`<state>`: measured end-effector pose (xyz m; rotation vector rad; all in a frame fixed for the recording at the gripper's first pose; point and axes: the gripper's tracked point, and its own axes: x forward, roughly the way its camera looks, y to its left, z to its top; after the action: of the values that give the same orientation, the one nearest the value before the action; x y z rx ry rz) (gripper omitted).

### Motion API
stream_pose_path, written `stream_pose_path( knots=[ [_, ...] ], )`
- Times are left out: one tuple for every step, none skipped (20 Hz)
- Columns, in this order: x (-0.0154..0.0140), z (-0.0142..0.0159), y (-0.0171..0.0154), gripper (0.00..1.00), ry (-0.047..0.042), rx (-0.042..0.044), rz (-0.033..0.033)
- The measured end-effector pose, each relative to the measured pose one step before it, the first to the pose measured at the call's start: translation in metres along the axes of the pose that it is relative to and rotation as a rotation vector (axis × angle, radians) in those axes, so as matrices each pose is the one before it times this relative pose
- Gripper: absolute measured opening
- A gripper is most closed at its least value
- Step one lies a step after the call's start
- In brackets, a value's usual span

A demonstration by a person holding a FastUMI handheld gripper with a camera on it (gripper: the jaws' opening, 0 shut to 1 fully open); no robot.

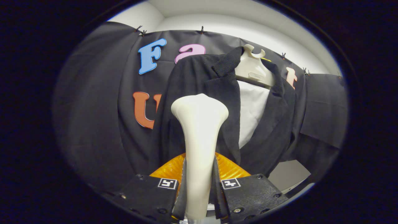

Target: Iron the clothes twice with a garment steamer, once on the left side and once on the right side.

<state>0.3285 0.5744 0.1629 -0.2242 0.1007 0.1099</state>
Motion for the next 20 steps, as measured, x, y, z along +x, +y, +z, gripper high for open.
stream_pose_path(
  knots=[
    [0.00056,-0.00858,-0.00177,0.38,0.01121,-0.00128,-0.00211],
    [-0.00036,-0.00717,-0.00192,0.38,0.01043,-0.00124,-0.00095],
    [0.00025,-0.00680,-0.00149,0.38,0.00877,-0.00181,-0.00042],
    [-0.00012,-0.00660,-0.00126,0.38,0.00703,0.00090,-0.00041],
    [0.00178,-0.00770,-0.00149,0.38,0.00964,-0.00259,-0.00217],
    [0.00159,-0.00697,-0.00122,0.38,0.00964,-0.00163,-0.00121],
    [0.00222,-0.00871,-0.00211,0.38,0.01194,-0.00376,-0.00038],
    [0.00030,-0.00820,-0.00089,0.38,0.01423,0.00125,0.00065],
    [0.00008,-0.00799,-0.00080,0.38,0.01286,0.00029,0.00213],
    [0.00053,-0.00625,-0.00034,0.38,0.00953,-0.00244,0.00000],
    [0.00209,-0.00627,-0.00019,0.38,0.00904,-0.00397,0.00068],
    [0.00111,-0.00634,0.00008,0.39,0.01000,-0.00282,0.00282],
    [0.00072,-0.00790,0.00080,0.39,0.00856,-0.00148,0.00259],
    [0.00078,-0.00628,-0.00049,0.38,0.00541,-0.00327,0.00286],
    [0.00223,-0.00598,-0.00053,0.38,0.00715,-0.00441,0.00423],
    [0.00168,-0.00660,0.00034,0.38,0.00963,0.00093,0.00465],
    [0.00140,-0.00875,0.00161,0.38,0.01392,0.00654,0.00952],
    [0.00128,-0.00820,0.00050,0.38,0.01584,0.00363,0.00467],
    [0.00203,-0.00751,-0.00075,0.38,0.01039,0.00387,0.00270],
    [0.00166,-0.00718,-0.00148,0.38,0.01018,-0.00095,0.00370]
  ],
)
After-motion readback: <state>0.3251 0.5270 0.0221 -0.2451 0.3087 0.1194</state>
